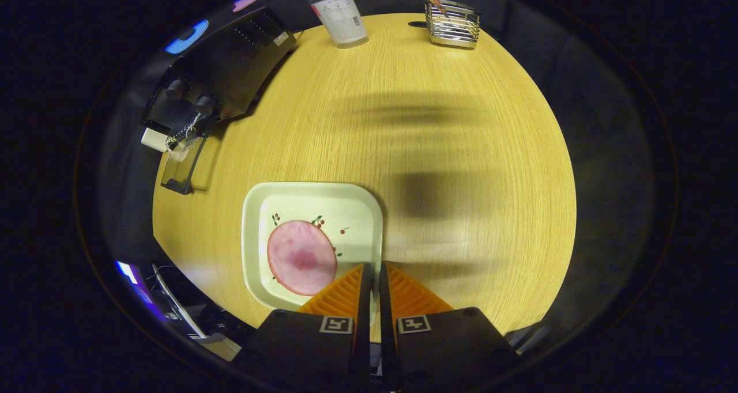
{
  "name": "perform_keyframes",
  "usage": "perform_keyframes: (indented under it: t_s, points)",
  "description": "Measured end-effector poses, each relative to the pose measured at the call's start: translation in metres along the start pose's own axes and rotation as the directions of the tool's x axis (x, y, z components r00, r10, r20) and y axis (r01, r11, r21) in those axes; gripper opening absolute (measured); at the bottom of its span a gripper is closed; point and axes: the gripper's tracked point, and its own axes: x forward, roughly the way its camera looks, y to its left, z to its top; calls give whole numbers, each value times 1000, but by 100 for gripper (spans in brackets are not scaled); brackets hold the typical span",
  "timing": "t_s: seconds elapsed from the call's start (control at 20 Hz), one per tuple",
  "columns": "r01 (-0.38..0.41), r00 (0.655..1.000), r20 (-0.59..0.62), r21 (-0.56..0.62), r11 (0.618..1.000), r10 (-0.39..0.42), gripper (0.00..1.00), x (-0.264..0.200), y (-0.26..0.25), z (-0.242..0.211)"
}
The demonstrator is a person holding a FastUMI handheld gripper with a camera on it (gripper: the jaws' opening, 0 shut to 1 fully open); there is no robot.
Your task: Open the toaster oven, put the food inside, and close the toaster oven door.
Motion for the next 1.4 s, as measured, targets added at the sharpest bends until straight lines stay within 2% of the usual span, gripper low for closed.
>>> perform_keyframes:
  t_s: [0.2,0.3,0.45,0.55,0.75,0.9,1.1,1.3,1.4]
  points:
    - [-105,994,7,87,991,105,6,2,0,1]
    - [-170,985,26,149,974,168,6,-3,2,0]
    - [-270,962,104,266,925,251,5,-14,5,5]
    - [-310,950,156,334,890,272,6,-23,6,8]
    - [-387,917,256,395,833,305,6,-50,21,15]
    - [-423,900,297,415,805,319,6,-71,52,11]
    - [-441,888,333,418,794,318,6,-85,111,4]
    - [-500,859,379,476,723,345,6,-89,193,0]
    - [-505,857,391,510,696,335,5,-87,227,-1]
